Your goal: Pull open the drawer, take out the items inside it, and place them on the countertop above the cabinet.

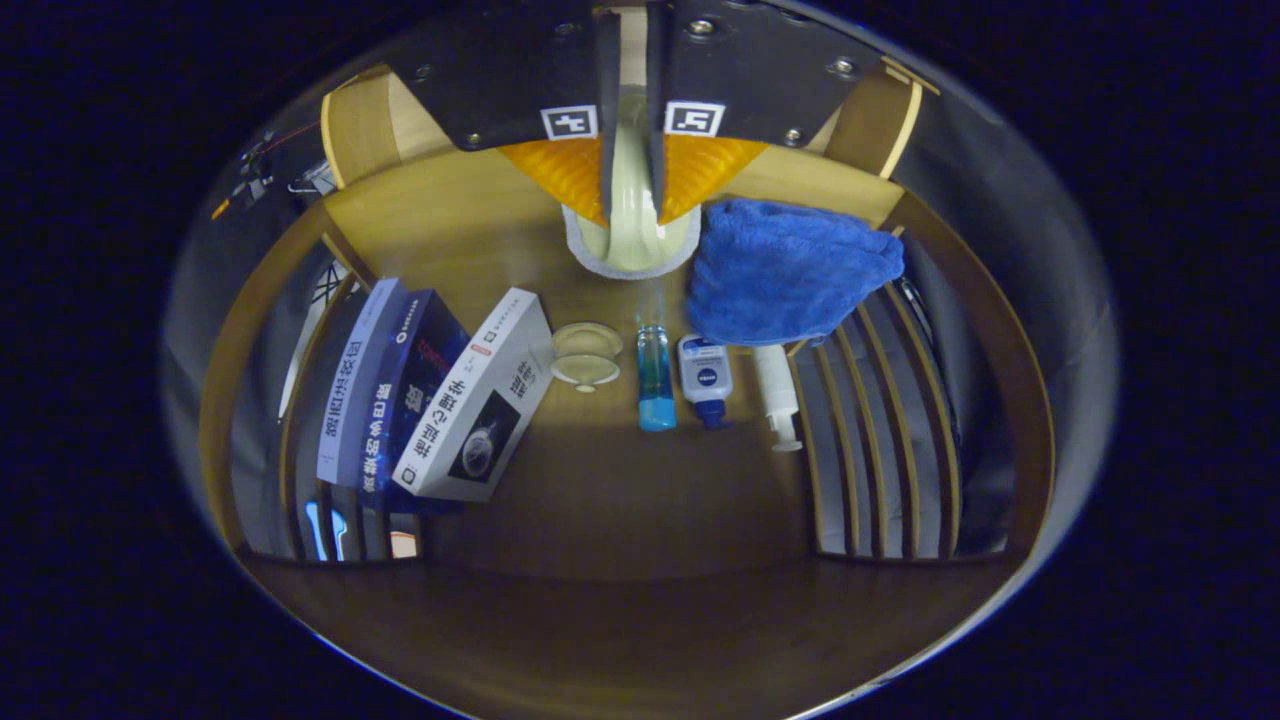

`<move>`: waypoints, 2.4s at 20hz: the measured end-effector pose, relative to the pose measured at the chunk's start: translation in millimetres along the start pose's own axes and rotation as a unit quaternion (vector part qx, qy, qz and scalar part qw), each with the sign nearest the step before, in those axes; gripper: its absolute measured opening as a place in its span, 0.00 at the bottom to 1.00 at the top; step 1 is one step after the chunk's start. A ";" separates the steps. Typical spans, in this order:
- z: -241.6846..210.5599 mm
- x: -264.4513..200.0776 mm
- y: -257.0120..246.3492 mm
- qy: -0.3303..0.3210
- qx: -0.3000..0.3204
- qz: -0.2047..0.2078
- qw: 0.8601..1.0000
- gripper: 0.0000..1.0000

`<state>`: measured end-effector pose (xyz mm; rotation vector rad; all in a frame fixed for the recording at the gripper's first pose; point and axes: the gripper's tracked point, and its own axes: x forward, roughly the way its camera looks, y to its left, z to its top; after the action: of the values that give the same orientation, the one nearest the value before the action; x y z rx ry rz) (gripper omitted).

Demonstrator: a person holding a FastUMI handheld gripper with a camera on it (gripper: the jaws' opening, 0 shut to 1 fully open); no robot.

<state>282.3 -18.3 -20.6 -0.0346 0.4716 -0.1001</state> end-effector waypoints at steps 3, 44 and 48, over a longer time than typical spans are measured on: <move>3.1 17.4 -4.5 0.008 -0.002 -0.006 1.000 0.11; 19.0 -28.2 -21.5 -0.091 0.006 -0.058 0.994 0.63; -6.2 -71.9 -15.5 -0.115 -0.007 -0.060 0.992 0.63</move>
<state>214.4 -26.3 7.2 -0.0867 0.2390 -0.2078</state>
